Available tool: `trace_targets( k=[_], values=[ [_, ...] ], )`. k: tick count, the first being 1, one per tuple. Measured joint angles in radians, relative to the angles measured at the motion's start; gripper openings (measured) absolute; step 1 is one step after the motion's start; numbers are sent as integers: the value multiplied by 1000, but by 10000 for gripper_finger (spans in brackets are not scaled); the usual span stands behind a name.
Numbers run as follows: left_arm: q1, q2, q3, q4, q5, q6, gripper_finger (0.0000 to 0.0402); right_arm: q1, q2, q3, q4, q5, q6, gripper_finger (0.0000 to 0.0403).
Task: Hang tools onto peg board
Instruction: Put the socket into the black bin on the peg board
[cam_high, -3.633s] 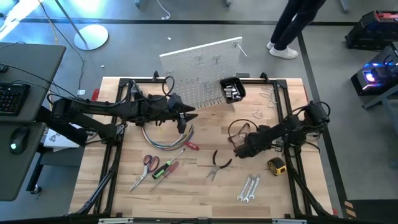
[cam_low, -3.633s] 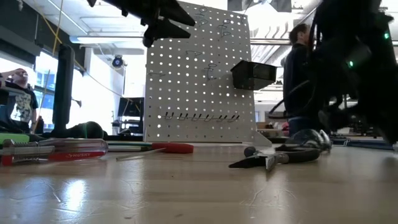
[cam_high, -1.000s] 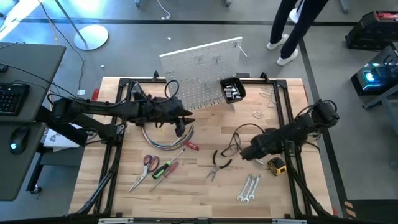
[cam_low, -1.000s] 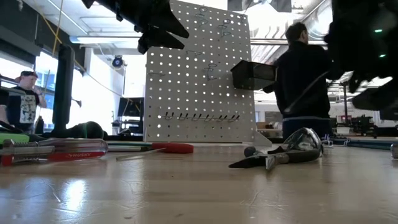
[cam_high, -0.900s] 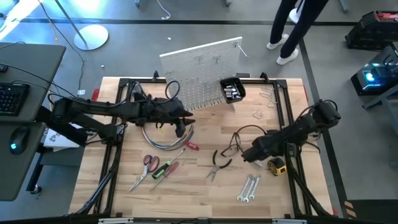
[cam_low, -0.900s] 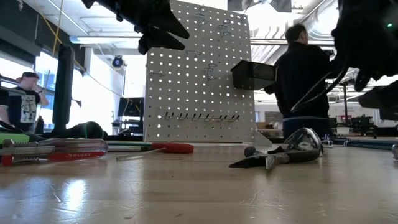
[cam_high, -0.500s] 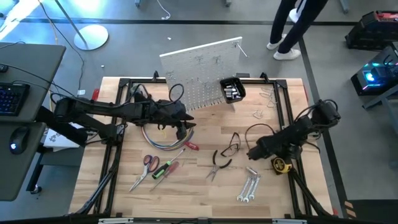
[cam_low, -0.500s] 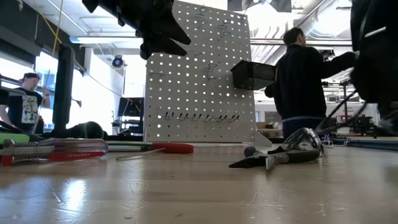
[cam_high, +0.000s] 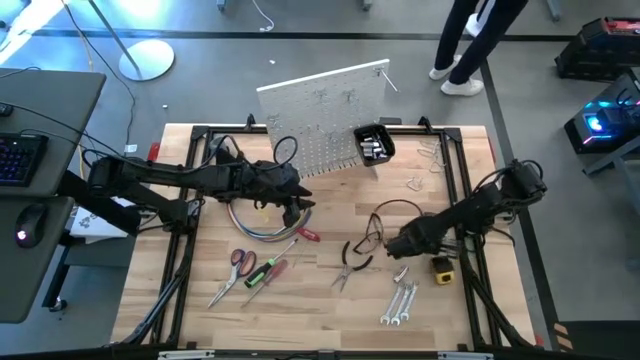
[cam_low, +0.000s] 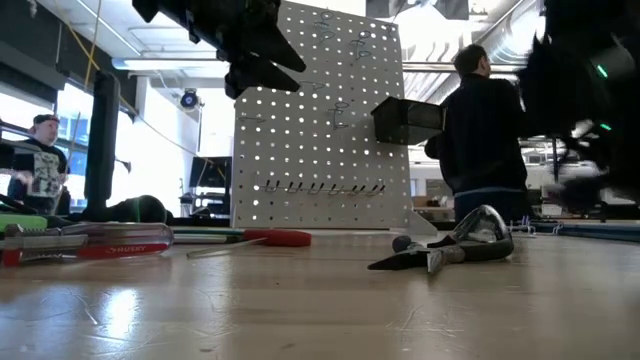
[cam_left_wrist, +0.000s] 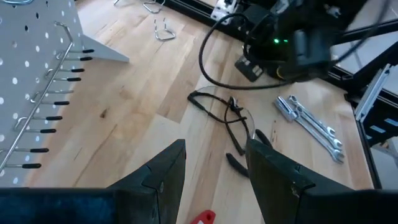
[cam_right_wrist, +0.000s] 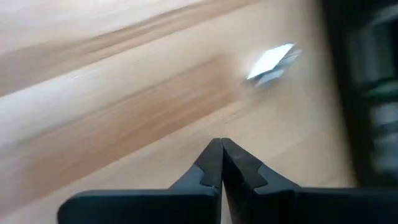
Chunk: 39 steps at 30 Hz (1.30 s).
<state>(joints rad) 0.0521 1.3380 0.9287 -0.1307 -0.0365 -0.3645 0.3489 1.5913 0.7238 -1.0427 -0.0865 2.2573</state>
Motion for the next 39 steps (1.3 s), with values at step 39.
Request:
trace_targets(
  k=[39],
  values=[
    [20, -1, 1, 47, -51, 18, 163, -25, 59, -141, -99, -47, -19, 0]
  ],
)
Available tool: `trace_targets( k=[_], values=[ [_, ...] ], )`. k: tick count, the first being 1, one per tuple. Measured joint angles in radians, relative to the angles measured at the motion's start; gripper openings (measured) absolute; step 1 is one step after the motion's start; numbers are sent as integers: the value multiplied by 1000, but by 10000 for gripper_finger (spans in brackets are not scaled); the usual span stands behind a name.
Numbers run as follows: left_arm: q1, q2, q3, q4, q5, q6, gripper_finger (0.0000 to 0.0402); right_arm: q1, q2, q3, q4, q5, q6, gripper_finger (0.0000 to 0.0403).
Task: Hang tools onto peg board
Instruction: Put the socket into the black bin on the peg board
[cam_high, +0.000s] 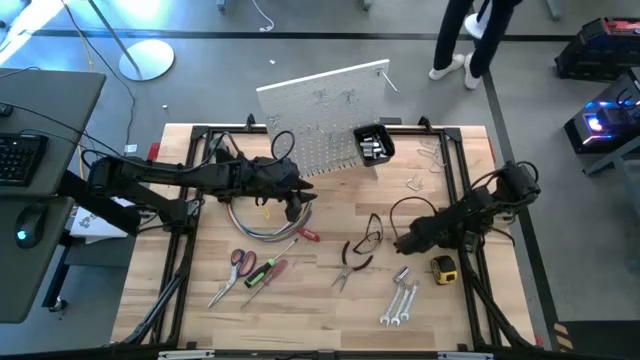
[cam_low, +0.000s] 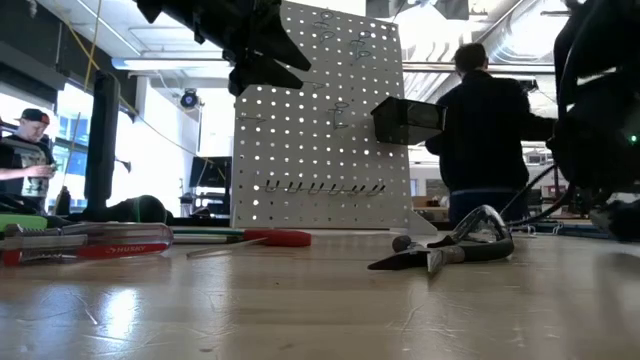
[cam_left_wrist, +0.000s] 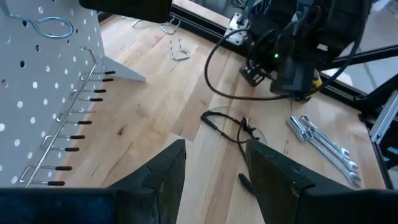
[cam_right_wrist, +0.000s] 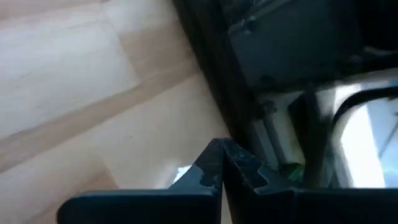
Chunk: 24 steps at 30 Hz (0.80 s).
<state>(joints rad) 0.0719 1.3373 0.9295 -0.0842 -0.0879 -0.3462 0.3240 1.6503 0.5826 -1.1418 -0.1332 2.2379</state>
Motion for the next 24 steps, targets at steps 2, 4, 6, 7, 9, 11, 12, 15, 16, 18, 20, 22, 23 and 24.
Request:
trace_targets(
  k=[2, 4, 6, 7, 9, 11, 12, 15, 16, 18, 20, 22, 23, 24],
  values=[
    [0, 0, 0, -1, 0, 20, 163, -5, -4, -32, 47, -8, 0, 0],
    [-1, 0, 0, -4, 12, 26, 163, -6, -4, -26, 44, -6, 26, 0],
    [-1, 0, 0, -10, 42, 25, 163, -14, 4, 14, -2, 11, 26, 0],
    [-1, 0, 0, -9, 47, 26, 163, -17, 2, 43, -30, 41, 18, 0],
    [-2, 0, 0, -10, 50, 34, 163, -22, -7, 100, -28, 96, -29, 0],
    [-2, 0, 0, -12, 51, 39, 163, -21, -3, 133, 20, 145, -71, 0],
    [-1, 0, 0, -10, 50, 42, 163, -20, -3, 157, 49, 162, -85, 0],
    [3, 0, 0, 2, 50, 42, 163, -10, -3, 243, -19, 209, -95, 0],
    [5, 0, 0, 7, 51, 42, 163, -7, -4, 272, -99, 220, -81, 0],
    [8, 0, 0, 19, 51, 35, 163, -7, -9, 325, -238, 230, -87, 0],
    [7, 0, 0, 29, 50, 27, 163, -7, -31, 380, -312, 231, -182, 0],
    [7, 0, 0, 32, 50, 24, 163, -8, -61, 428, -316, 230, -273, 0],
    [7, 0, 0, 29, 51, 18, 163, -6, -73, 448, -302, 230, -291, 0],
    [7, 0, 0, 29, 51, 14, 163, 0, -82, 464, -282, 233, -307, 0]
  ],
)
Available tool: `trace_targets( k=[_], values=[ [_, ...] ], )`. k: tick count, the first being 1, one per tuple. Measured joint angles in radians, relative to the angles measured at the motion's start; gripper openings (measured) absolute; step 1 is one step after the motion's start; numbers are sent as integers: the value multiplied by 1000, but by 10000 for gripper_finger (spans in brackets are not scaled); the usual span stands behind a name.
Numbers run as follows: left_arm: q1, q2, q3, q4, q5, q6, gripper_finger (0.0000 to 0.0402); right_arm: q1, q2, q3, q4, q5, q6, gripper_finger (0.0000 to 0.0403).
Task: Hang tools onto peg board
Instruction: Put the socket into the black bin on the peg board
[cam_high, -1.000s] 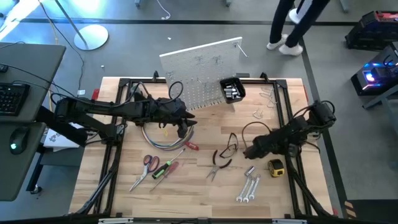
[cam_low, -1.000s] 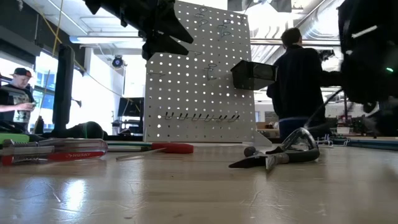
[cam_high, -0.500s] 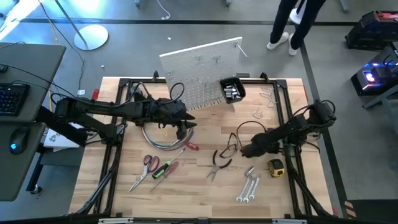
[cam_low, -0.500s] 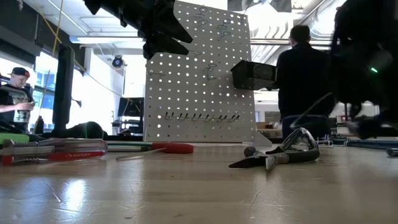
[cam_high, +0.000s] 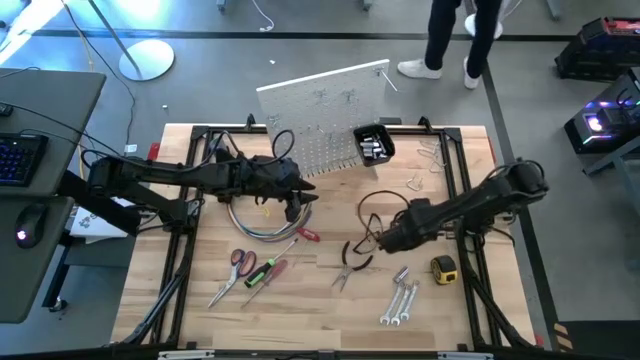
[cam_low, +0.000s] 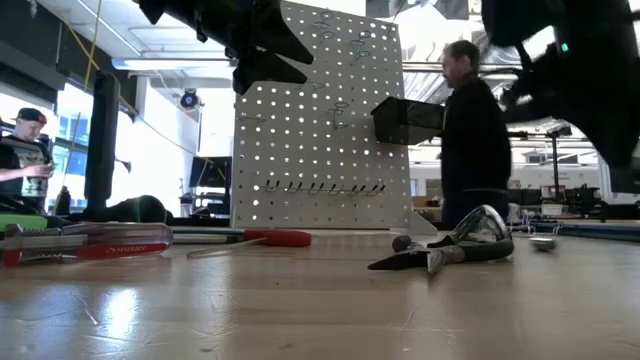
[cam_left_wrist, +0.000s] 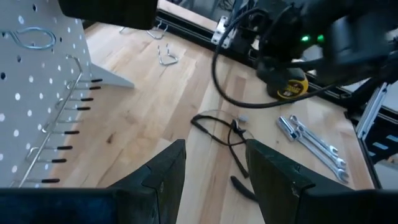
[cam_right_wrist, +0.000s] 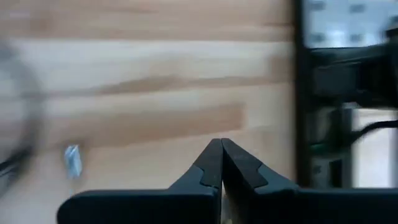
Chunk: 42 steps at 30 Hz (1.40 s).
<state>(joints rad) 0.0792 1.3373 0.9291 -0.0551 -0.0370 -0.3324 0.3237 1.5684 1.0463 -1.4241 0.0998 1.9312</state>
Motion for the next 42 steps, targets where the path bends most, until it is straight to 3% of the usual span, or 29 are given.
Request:
trace_targets(
  k=[7, 11, 14, 19, 24, 32, 42],
  values=[
    [-15, 0, 0, -14, 0, -7, 163, 30, -15, 12, 340, 54, -96, 0],
    [-39, 0, 0, -80, 1, -21, 163, 31, -12, -46, 542, 54, -47, 9],
    [-64, 0, 0, -167, 2, -33, 163, 31, -10, -89, 642, 54, 4, 37],
    [-103, 0, 0, -236, 2, -34, 163, 30, -10, -135, 619, 34, 169, 114],
    [-121, 0, 0, -239, 2, -34, 163, 30, -10, -215, 835, -21, 272, 175],
    [-121, 0, 0, -236, 1, -34, 163, 6, -10, -229, 717, -11, 354, 186],
    [-121, 0, 0, -233, 0, -60, 163, -18, -10, -229, 744, -53, 333, 183]
  ],
)
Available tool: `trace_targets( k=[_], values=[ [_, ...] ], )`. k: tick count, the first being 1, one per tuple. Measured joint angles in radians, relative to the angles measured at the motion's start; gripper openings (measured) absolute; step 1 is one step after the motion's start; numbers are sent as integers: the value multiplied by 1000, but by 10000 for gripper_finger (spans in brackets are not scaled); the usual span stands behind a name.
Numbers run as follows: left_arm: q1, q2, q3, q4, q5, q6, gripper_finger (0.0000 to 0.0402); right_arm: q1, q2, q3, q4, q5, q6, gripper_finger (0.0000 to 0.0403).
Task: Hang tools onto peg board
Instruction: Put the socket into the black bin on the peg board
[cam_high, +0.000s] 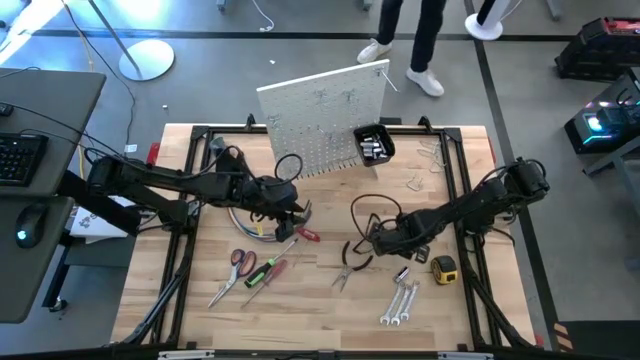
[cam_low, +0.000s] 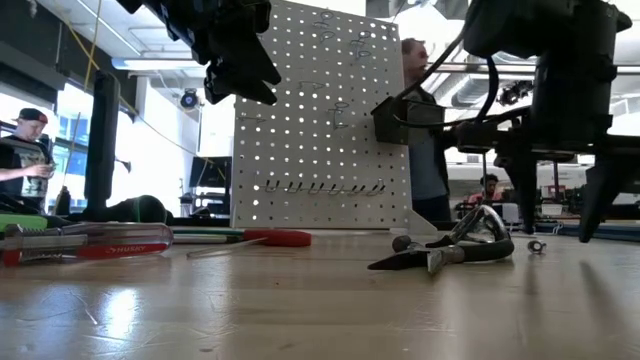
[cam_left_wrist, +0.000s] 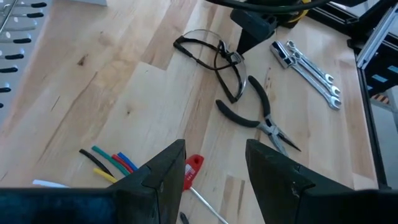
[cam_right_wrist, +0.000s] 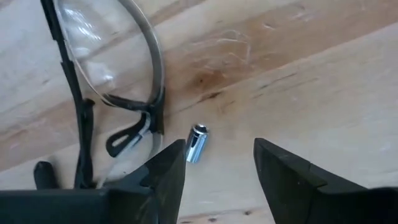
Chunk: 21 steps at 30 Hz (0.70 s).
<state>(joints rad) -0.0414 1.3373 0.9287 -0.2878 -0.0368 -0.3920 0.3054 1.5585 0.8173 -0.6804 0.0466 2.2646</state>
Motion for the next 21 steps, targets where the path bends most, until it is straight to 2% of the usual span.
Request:
trace_targets(
  k=[8, 14, 18, 21],
  values=[
    [0, 0, 0, 1, 0, 0, 163, -16, 0, -25, 10, -5, 10, 183],
    [0, 0, 0, 0, 6, -3, 163, -23, -1, -68, 156, -33, 6, 183],
    [-6, 0, 0, 0, 8, -23, 163, -6, -2, -67, 108, -49, 21, 178],
    [-6, 0, 0, 0, 8, -20, 163, 2, -2, -66, 79, -82, 23, 156]
  ],
)
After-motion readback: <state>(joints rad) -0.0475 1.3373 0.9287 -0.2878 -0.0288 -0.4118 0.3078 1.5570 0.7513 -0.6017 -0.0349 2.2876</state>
